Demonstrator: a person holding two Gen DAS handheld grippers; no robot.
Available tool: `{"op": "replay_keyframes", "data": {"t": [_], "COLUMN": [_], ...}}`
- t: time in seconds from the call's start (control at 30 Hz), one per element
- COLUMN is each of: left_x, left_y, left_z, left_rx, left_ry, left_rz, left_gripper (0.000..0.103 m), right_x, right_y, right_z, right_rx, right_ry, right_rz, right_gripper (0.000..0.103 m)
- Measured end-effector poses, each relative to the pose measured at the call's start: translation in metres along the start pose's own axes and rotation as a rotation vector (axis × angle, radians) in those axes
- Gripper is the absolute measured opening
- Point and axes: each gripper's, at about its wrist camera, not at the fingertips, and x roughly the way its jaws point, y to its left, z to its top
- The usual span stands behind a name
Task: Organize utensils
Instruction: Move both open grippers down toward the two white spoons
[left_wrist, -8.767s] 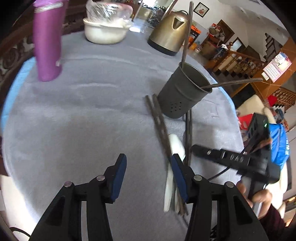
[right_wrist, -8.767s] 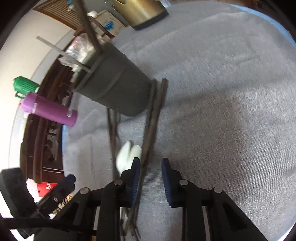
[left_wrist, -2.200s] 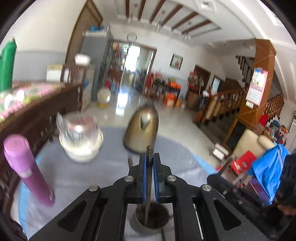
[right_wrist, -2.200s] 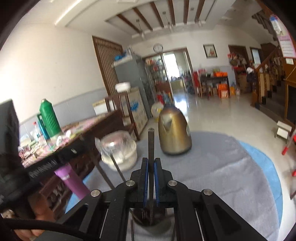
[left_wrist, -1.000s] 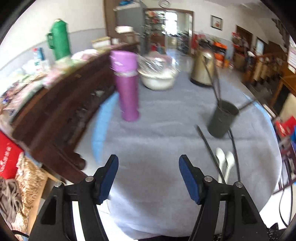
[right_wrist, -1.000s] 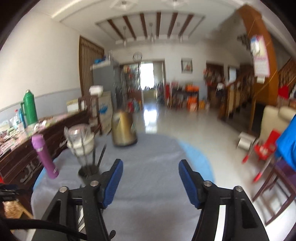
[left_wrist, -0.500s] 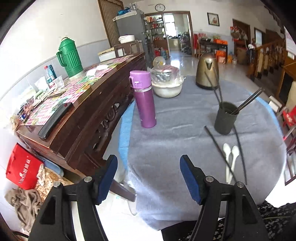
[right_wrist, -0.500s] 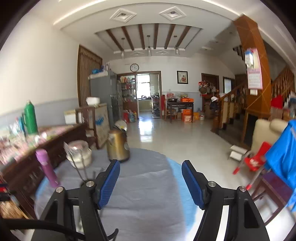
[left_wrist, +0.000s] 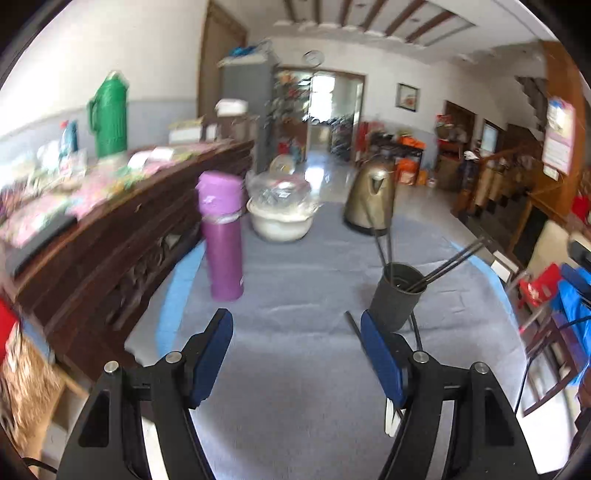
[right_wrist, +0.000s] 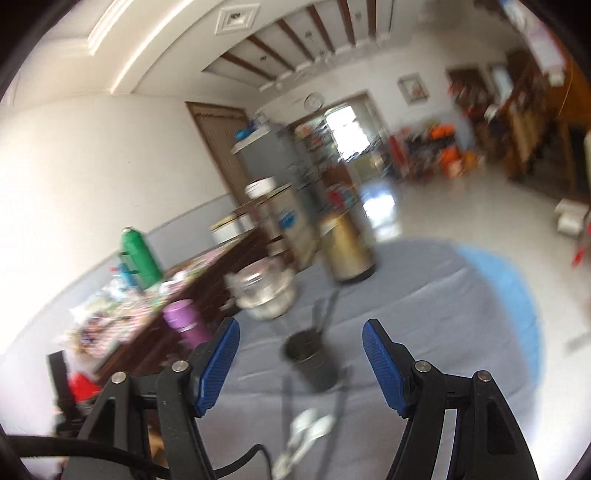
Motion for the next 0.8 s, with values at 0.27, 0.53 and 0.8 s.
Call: {"op": "replay_keyframes", "data": {"t": [0.27, 0.53, 0.8], "left_x": [0.024, 0.052, 0.088], "left_y": [-0.025, -0.025, -0.024], "left_z": [-0.015, -0.048, -0.068], "left_rx": [-0.005, -0.084, -0.126], "left_ry": [0.096, 0.242, 0.377], "left_rz": [-0.134, -0.229, -0.261], "left_gripper": [0.073, 0.073, 0.053], "right_x": [0.057, 0.116, 0.178], "right_y": [-0.020, -0.039, -0.062], "right_z": [-0.052, -0.107, -0.155], "right_rx": [0.156, 0.307, 0.453], "right_ry": [0.259, 0.534, 0.741], "right_rz": [0.064, 0.088, 0.019], "right_gripper": [0.039, 0.034, 0.034]}}
